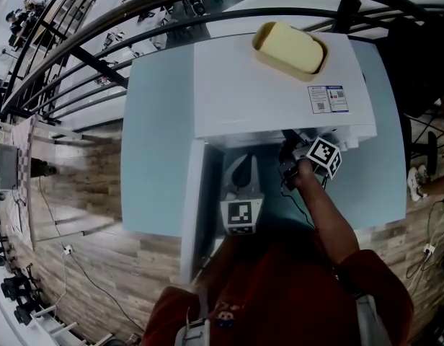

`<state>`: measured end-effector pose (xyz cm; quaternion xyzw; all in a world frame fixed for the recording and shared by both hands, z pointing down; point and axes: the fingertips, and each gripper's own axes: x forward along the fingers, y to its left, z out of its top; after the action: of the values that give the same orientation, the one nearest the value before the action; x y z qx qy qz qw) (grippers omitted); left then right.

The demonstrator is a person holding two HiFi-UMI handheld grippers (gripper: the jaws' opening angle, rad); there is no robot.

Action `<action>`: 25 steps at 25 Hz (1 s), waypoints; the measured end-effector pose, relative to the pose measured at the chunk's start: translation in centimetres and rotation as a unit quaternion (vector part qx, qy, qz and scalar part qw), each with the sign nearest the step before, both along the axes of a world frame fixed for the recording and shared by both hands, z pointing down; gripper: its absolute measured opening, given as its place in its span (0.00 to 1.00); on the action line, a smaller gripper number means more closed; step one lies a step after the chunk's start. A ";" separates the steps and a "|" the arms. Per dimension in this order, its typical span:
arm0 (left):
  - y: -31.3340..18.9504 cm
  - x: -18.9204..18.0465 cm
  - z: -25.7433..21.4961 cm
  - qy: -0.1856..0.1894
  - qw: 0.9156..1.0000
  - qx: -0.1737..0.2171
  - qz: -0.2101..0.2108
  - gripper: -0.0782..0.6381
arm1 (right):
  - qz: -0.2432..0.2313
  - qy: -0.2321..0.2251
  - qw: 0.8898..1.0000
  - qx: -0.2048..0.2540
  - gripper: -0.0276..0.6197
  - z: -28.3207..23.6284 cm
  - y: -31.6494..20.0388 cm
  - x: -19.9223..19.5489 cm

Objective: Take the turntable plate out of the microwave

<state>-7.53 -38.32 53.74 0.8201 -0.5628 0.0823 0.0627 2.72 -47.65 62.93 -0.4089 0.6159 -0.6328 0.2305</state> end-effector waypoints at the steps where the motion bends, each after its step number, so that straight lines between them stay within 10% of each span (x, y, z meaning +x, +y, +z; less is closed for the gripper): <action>1: 0.0 0.1 0.0 0.000 1.000 0.000 0.000 0.11 | -0.001 -0.001 1.000 -0.001 0.14 0.0 -0.1 -0.1; 25: 0.3 -0.4 0.4 0.004 1.000 -0.007 0.000 0.11 | 0.002 -0.038 0.999 0.032 0.05 0.0 5.2 0.2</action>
<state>-7.93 -38.05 54.10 0.8197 -0.5623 0.0829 0.0706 2.95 -42.48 62.96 -0.3784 0.6257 -0.6273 0.2678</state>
